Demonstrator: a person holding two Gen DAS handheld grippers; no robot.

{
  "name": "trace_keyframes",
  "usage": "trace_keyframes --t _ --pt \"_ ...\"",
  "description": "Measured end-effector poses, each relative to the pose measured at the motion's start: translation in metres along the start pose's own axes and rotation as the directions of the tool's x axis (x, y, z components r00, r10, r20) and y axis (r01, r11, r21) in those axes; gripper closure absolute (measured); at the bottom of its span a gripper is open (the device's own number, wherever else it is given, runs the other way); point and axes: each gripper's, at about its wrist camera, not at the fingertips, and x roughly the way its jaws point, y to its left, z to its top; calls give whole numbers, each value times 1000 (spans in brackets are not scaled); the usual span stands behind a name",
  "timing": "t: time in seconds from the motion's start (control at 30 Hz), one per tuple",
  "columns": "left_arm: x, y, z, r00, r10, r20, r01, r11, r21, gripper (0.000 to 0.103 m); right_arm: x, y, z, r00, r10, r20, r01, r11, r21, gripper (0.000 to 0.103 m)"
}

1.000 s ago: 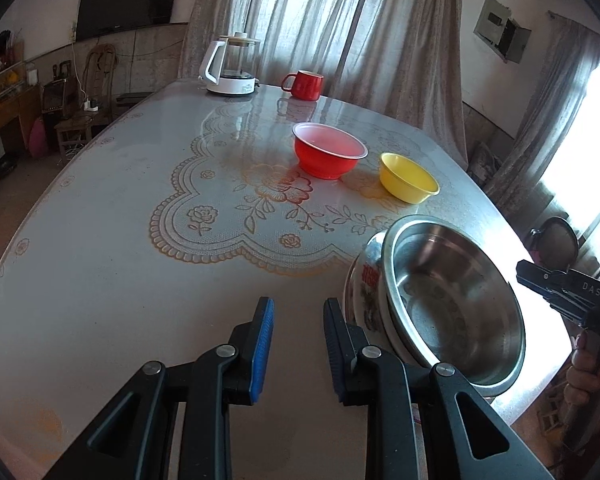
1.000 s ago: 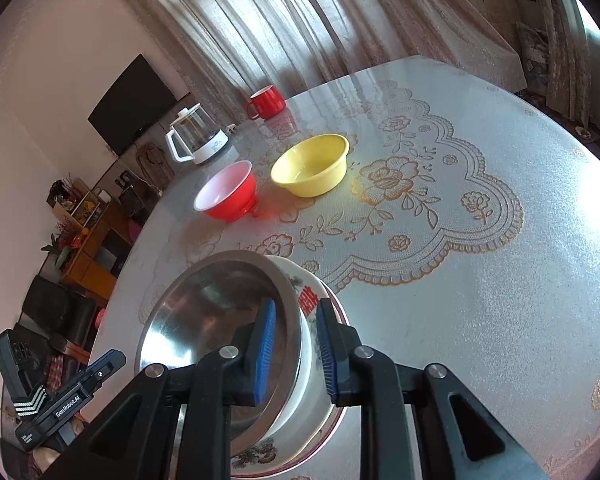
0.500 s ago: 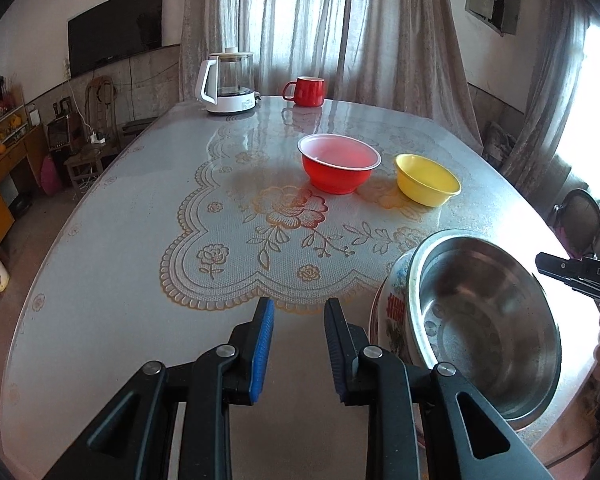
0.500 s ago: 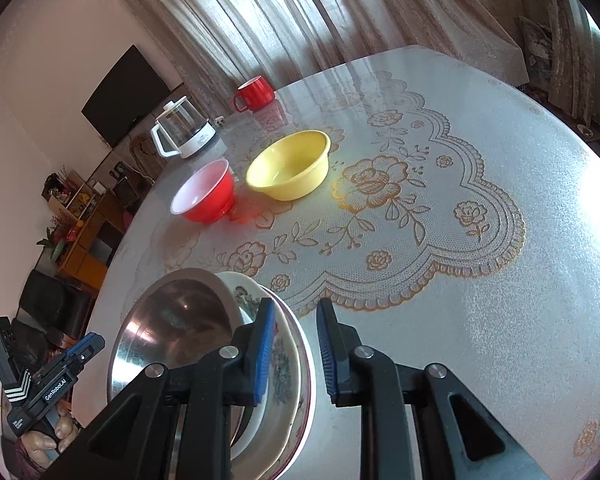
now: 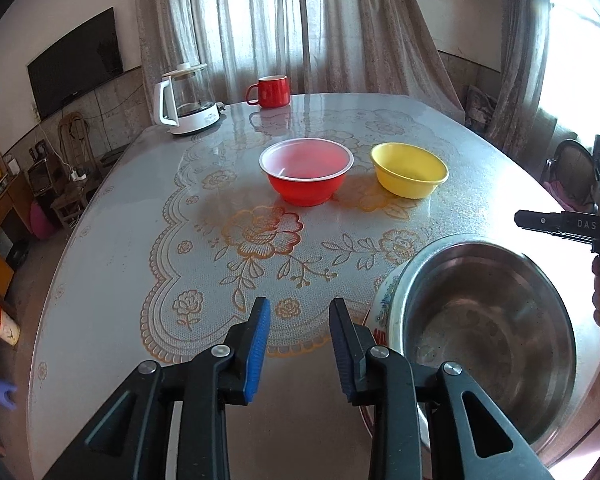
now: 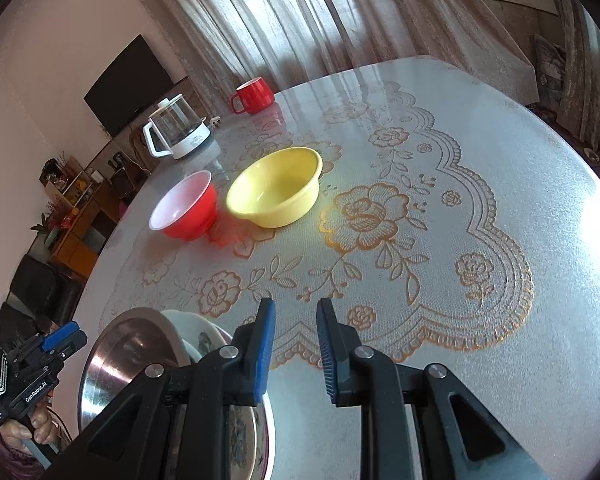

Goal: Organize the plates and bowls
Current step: 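Open both tools and withdraw them from the steel bowl, then move both tools to the yellow bowl and close them on its rim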

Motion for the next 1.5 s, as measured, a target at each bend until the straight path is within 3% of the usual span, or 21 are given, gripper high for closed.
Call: trace_keyframes --t 0.23,0.5,0.93,1.07,1.17,1.33,1.5 --pt "23 8 31 997 -59 -43 57 998 -40 72 21 -10 21 1000 -12 -21 12 1000 -7 82" --pt "42 -7 60 994 -105 -41 106 994 10 72 46 -8 44 1000 -12 -20 12 1000 -18 82" --pt "89 -39 109 969 -231 -91 235 971 36 72 93 -8 91 999 -21 -28 23 998 53 80" --pt "98 -47 119 960 -259 -104 265 964 40 72 113 -10 95 996 -42 -74 46 997 58 83" --pt "105 -49 123 955 -275 -116 280 959 32 72 116 -9 95 992 -82 -95 87 995 45 93" --pt "116 -55 125 947 -288 -140 295 955 27 72 104 -13 91 992 -37 -120 42 998 47 96" --pt "128 -63 128 928 -321 -189 331 943 24 72 93 -17 81 986 -11 -166 17 999 33 95"
